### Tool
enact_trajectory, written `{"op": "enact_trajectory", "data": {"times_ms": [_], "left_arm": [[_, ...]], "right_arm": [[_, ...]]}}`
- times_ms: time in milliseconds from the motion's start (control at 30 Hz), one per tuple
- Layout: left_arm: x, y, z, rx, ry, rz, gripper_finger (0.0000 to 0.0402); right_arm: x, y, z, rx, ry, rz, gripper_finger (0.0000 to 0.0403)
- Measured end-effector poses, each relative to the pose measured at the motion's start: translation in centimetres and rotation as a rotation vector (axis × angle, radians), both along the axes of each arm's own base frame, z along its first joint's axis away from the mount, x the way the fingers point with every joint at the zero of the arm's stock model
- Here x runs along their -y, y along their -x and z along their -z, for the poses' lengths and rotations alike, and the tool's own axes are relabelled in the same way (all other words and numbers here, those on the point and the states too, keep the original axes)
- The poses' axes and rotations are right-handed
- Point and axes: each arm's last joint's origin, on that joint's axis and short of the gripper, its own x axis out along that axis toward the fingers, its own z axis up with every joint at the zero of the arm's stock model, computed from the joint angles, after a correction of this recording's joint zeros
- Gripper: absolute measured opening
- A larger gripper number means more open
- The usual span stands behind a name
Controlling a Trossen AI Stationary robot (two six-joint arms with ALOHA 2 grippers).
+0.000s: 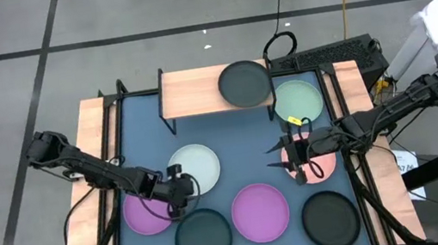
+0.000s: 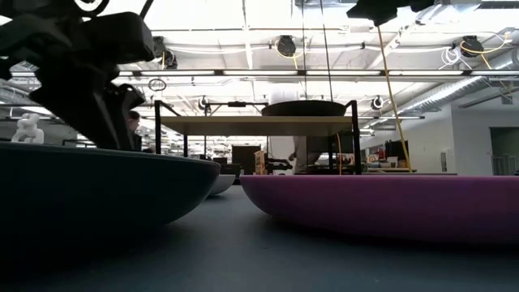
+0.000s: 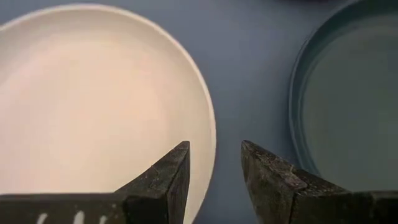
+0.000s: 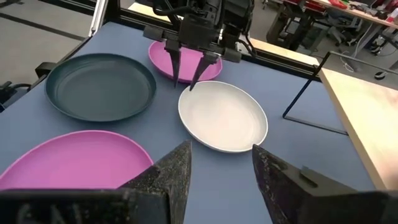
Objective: Place and stack plates onto a shelf
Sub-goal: Put the blue plate on the shelf
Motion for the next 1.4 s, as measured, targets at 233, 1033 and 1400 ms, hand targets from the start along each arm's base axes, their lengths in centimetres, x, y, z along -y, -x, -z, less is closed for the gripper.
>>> {"op": "enact_trajectory", "data": {"times_ms": [233,1033,1400], "left_arm": [[-0.1,0.6,0.3,-0.074,-0.018,0.057,0.0149],[0.1,-0.3,3.6,-0.173,-0.15,0.157,0.0094],[0.2,-0.8,3.0,-0.121,-0.209,0.224,0.0035]], "right_arm": [[0.0,0.0,0.0,0.002,0.009,-0.004,0.0153],[0.0,0.1,1.0,-0.019,0.016,-0.003,0.0153],[0.0,0.1,1.0,-0.019,0.016,-0.003,0.0153]]}}
